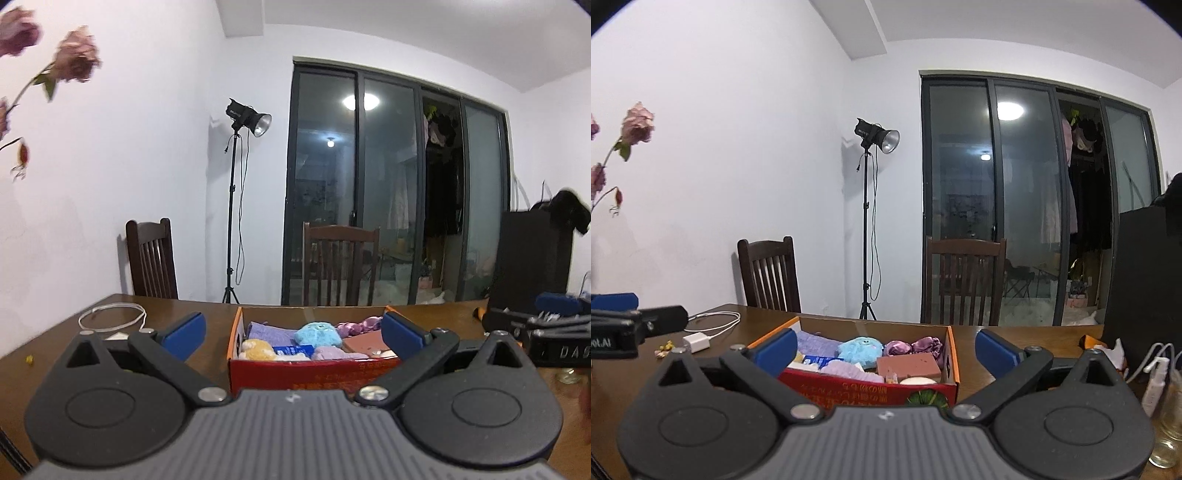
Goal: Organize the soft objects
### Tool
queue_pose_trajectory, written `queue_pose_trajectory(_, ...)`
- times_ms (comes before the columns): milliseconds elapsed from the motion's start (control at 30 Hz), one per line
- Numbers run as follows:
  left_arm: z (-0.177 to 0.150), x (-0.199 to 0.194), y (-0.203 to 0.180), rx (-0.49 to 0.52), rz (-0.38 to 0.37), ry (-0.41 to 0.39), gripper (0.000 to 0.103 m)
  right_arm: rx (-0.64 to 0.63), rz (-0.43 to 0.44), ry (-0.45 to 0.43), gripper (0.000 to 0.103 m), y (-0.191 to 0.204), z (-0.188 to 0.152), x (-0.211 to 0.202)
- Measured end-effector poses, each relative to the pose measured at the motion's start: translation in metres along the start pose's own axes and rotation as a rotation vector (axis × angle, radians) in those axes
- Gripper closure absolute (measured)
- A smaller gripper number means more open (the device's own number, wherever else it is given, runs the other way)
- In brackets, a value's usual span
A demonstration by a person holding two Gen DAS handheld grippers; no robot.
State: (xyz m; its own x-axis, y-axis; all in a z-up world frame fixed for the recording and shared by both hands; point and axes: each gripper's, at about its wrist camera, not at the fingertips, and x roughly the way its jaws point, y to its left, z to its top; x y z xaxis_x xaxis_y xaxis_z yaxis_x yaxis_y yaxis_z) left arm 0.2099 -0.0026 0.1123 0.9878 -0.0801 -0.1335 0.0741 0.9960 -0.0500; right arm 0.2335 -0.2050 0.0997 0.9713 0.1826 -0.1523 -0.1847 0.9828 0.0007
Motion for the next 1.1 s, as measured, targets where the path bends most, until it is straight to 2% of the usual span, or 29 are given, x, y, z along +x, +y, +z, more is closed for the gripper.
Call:
queue_pose_trajectory(100, -0.011, -0.03, 0.002, -0.035, 0.003, -0.006, 0.0, 0.002, 0.013, 0.012, 0.0, 0.005, -0.009, -0.025)
queue_pose_trajectory(300, -0.046, -0.081, 0.002, -0.017, 0.046, 0.017, 0.0, 0.021, 0.034, 0.045, 0.0, 0.016, -0.035, -0.065)
queue_pose_trajectory(467, -0.066, -0.128, 0.013, -0.063, 0.039, 0.024, 0.0, 0.036, 0.018, 0.082, 0.0, 0.028, -0.058, -0.095)
queue_pose_trajectory(533, -0.074, -0.138, 0.013, -0.042, 0.042, 0.033, 0.0, 0.014, 0.022, 0.089, 0.0, 0.033, -0.07, -0.107)
queue_pose_trajectory(633, -0.082, -0.151, 0.009, 0.001, 0.083, 0.027, 0.0, 0.007, 0.054, 0.106, 0.0, 0.039, -0.088, -0.128)
queue_pose_trajectory(700, -0.087, -0.158, 0.006, 0.011, 0.067, 0.038, 0.0, -0.004, 0.074, 0.103, 0.0, 0.044, -0.099, -0.145)
queue_pose_trajectory(800, -0.092, -0.163, -0.003, 0.034, 0.028, 0.056, 0.0, 0.027, 0.055, 0.107, 0.0, 0.045, -0.112, -0.161)
queue_pose_trajectory(933, -0.096, -0.163, -0.012, 0.046, 0.017, 0.049, 0.0, 0.035, 0.086, 0.129, 0.0, 0.047, -0.117, -0.16)
queue_pose_trajectory(1100, -0.098, -0.164, -0.015, 0.045, -0.003, 0.055, 0.0, 0.041, 0.068, 0.107, 0.0, 0.046, -0.113, -0.162)
